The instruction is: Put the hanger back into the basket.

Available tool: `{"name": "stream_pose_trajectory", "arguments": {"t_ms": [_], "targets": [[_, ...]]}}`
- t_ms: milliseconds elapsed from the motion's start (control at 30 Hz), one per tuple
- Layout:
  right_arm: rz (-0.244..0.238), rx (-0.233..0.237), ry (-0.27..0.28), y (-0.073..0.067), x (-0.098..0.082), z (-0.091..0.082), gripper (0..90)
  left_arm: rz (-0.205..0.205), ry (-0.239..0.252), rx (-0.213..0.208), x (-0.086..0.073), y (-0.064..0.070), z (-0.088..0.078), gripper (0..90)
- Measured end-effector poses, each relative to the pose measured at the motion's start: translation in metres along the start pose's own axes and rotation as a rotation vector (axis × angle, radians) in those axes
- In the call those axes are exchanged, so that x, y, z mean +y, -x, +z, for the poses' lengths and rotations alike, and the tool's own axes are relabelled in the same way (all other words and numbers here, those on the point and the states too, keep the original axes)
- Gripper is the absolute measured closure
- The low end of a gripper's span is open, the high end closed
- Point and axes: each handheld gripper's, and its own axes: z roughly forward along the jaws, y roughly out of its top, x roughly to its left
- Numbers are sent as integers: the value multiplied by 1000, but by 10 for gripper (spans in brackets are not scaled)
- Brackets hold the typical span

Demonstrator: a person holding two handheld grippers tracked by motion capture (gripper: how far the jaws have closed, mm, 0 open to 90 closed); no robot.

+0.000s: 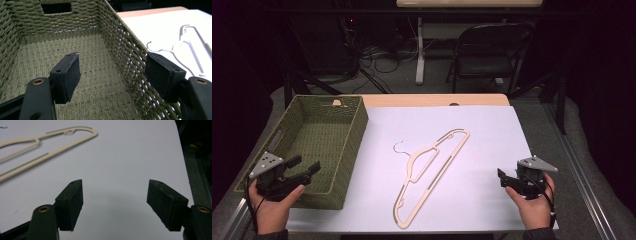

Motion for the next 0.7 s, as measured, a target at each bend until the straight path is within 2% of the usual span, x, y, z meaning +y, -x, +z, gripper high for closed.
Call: {"name": "stream_pose_trajectory", "arguments": {"t_ms": [133, 267, 367, 433, 467, 533, 633, 700], "targets": [[-1, 12, -16, 0, -1, 0, 283, -2, 10, -12, 2, 1, 0, 283], [-40, 37, -38, -10, 5, 1, 282, 18, 7, -23, 2, 5, -1, 283], [-59, 54, -44, -18, 14, 2, 282, 18, 3, -19, 0, 6, -3, 283], [-94, 70, -55, -25, 22, 3, 277, 15, 13, -26, 1, 6, -5, 284], [-94, 70, -55, -25, 22, 3, 277, 16, 16, -27, 2, 6, -5, 284], [-137, 81, -78, -32, 33, 4, 265, 20, 22, -34, 4, 9, -6, 284], [-156, 90, -79, -37, 42, 9, 254, 28, 25, -38, 5, 11, -6, 285], [-190, 108, -85, -44, 53, 13, 252, 36, 20, -40, 6, 13, -6, 285]]}}
